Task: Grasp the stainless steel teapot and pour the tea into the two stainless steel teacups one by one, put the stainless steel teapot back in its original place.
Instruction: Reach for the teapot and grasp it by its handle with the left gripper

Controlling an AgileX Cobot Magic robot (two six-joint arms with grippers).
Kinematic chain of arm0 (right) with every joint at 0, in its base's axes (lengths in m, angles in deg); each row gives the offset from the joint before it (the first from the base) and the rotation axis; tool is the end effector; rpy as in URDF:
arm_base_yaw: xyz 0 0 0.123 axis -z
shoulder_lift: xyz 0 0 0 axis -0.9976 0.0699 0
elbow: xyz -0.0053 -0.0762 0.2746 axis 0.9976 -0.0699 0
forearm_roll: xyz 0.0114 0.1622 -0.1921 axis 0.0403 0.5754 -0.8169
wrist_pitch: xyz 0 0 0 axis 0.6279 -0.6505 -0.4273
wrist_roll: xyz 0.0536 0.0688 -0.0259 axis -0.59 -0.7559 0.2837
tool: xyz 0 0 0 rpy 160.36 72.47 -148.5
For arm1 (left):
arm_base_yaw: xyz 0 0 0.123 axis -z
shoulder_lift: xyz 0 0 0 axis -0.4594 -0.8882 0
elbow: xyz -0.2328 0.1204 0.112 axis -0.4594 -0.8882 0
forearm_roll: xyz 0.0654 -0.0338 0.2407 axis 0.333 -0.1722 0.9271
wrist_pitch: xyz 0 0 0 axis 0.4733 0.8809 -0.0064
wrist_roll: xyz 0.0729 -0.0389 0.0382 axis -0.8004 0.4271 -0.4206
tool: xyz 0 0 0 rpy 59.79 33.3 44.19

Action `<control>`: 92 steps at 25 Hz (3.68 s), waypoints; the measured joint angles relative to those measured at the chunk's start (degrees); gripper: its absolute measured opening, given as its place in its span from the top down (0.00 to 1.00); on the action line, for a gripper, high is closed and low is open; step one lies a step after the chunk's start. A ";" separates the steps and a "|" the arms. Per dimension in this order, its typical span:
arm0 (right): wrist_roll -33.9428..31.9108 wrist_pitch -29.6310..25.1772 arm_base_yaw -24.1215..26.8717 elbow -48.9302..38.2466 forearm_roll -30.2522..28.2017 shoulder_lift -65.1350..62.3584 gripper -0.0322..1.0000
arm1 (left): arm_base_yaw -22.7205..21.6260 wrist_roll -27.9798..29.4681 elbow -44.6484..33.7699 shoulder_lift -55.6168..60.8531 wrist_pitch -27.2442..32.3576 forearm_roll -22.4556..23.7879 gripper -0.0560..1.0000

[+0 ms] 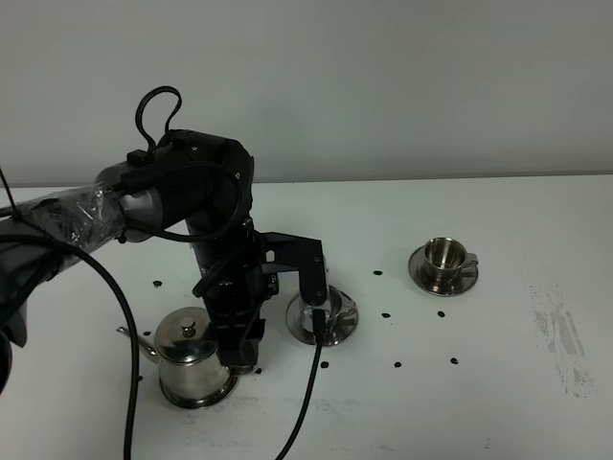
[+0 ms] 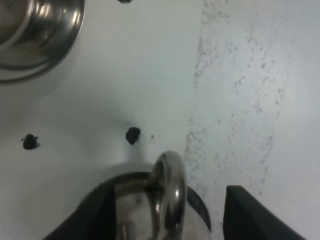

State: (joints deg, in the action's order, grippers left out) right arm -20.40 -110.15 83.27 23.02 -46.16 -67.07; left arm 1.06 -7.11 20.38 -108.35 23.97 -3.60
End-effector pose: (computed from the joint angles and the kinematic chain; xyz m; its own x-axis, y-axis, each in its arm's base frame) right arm -0.0110 0.0018 0.2790 -0.4773 -0.0102 -0.8787 -0.0639 0.9977 0.0231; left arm 0.3809 -0.2136 0.1808 -0.0517 0.9946 -0.0898 0.9986 0.0525 0.0062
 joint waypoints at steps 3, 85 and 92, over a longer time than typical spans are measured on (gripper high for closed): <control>0.00 0.00 0.00 0.00 0.00 0.00 0.74 | 0.00 0.00 0.00 0.40 0.78 -0.69 0.47; 0.00 0.00 0.00 0.00 0.00 0.00 0.74 | 19.15 85.27 -29.29 13.39 -32.68 47.52 0.47; 0.00 0.00 0.00 0.00 0.00 0.00 0.74 | 17.75 85.11 -29.29 11.16 -32.05 45.66 0.47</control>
State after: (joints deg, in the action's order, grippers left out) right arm -20.40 -110.15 83.27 23.02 -46.16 -67.07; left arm 18.81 78.00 -8.91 -97.19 -8.08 42.05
